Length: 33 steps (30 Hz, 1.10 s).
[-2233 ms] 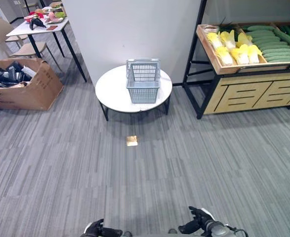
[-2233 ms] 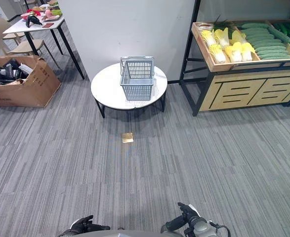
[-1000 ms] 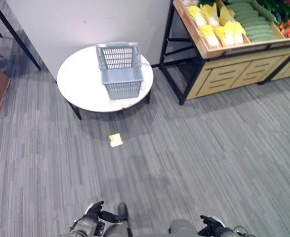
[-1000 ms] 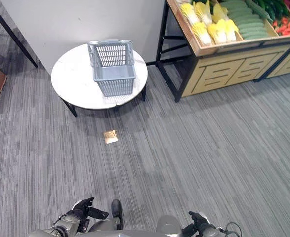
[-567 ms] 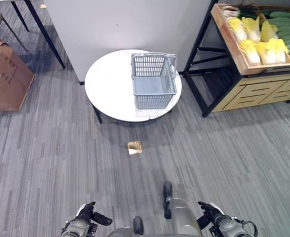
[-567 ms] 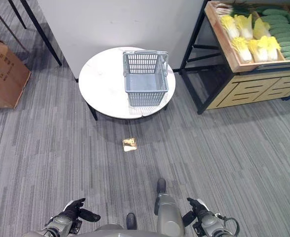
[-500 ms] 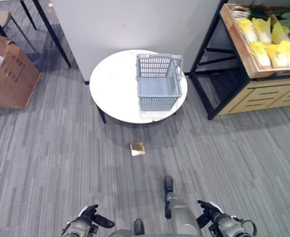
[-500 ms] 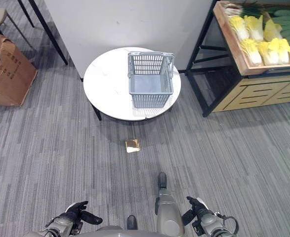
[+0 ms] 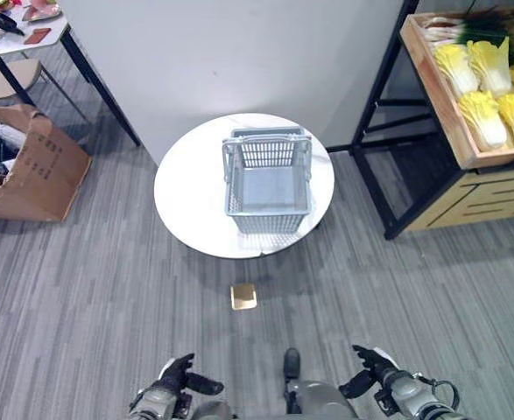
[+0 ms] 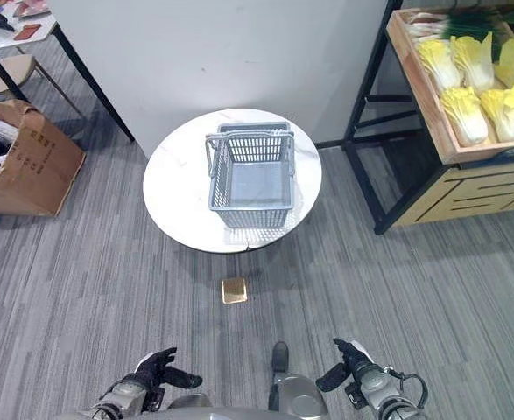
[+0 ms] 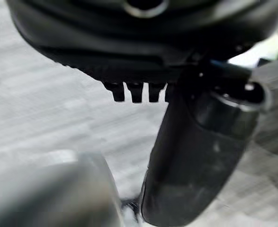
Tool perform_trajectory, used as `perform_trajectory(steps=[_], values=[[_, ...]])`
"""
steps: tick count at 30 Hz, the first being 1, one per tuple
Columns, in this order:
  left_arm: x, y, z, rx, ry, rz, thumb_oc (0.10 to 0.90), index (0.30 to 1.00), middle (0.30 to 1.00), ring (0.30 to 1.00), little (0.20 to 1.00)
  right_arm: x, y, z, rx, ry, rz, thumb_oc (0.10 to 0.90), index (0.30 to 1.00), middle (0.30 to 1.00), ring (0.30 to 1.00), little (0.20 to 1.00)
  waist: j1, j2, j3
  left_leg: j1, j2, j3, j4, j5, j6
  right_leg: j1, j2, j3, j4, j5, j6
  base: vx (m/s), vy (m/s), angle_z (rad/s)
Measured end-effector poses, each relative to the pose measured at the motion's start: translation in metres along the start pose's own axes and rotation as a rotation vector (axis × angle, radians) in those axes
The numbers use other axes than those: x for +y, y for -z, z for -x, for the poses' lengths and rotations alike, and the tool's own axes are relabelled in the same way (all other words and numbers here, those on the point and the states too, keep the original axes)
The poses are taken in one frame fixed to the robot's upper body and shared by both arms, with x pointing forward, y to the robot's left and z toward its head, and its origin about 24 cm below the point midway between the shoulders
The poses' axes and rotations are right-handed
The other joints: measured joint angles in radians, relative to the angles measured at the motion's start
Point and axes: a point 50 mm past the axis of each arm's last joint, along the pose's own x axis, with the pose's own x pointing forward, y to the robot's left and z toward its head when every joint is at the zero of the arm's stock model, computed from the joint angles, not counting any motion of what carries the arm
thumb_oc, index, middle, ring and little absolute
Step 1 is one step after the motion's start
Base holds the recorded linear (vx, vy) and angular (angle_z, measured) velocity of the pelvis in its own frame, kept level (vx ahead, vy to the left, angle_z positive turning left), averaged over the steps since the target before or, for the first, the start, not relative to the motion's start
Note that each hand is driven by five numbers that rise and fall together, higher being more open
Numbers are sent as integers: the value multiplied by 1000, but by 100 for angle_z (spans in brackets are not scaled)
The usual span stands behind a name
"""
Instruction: Get the vegetables into the basket
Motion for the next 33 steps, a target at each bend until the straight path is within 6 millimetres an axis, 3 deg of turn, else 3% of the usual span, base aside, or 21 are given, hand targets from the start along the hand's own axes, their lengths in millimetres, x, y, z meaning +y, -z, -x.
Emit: perform_trajectory(steps=[3,5,7,9,12,14,17,20,25,30,31,33], values=[[0,-4,-1,-10,4,-3,900,1000,1000,1000,1000,-1,4,0,16,10,-4,900,1000,1000,1000,1000,-3,-13,7,-19,13,8,-185,0,4,21,-4,0,-42,-4,-4,167,41,8],[0,-6,-1,-13,0,-14,900,1000,1000,1000,1000,-2,8,1,39,15,-4,900,1000,1000,1000,1000,2,-12,20,-35,38,38,-441,52,3,27,-3,1,-62,-8,18,235,103,4],[0,-8,-1,-18,-2,0,900,1000,1000,1000,1000,-2,11,1,49,19,-5,900,1000,1000,1000,1000,7,-3,41,-73,65,48,-575,147,5,39,-1,1,-62,-16,32,246,148,-14],[-1,-15,-1,-49,-2,4,900,1000,1000,1000,1000,-3,15,2,57,23,-3,900,1000,1000,1000,1000,23,18,52,-122,81,26,-555,198,-7,55,1,29,-62,-22,50,273,186,-38],[-4,-14,-1,-55,8,7,900,1000,1000,1000,1000,-6,15,3,55,28,-4,900,1000,1000,1000,1000,26,48,57,-123,76,-20,-581,247,6,92,-1,83,-61,-28,88,231,269,-57],[-6,-15,-1,-51,15,6,900,1000,1000,1000,1000,-5,20,4,68,27,-11,900,1000,1000,1000,1000,17,64,51,-117,75,-1,-557,256,17,115,-7,95,-60,-43,119,183,290,-37],[5,-16,-2,-51,-13,-13,900,1000,1000,1000,1000,10,34,6,103,-1,-53,900,1000,1000,1000,1000,19,15,32,-72,-19,62,-572,227,101,94,-113,127,31,-89,193,127,242,-23],[17,-12,-1,-35,-45,-37,900,1000,1000,1000,1000,10,33,6,107,4,-51,900,1000,1000,1000,1000,22,5,26,-37,-69,91,-579,195,142,79,-164,137,93,-85,211,113,277,-22],[37,4,3,12,-93,-49,900,1000,1000,1000,1000,10,27,5,91,2,-49,900,1000,1000,1000,1000,29,-23,6,-15,-103,129,-579,162,182,2,-196,146,239,-89,235,55,225,-19],[34,15,4,46,-85,-47,900,1000,1000,1000,1000,9,20,3,69,4,-41,900,1000,1000,1000,1000,24,-28,2,25,-103,140,-588,134,211,-84,-222,121,425,-92,262,66,37,-11],[36,15,5,45,-90,-48,900,1000,1000,1000,1000,14,23,4,76,-11,-31,900,1000,1000,1000,1000,28,-35,-7,25,-104,140,-588,132,210,-84,-229,109,399,-95,266,117,-158,3],[39,19,5,59,-98,-50,900,1000,1000,1000,1000,20,23,4,81,-24,-27,900,1000,1000,1000,1000,28,-53,-16,16,-101,139,-588,132,204,-80,-257,86,211,-82,284,91,-150,-1]])
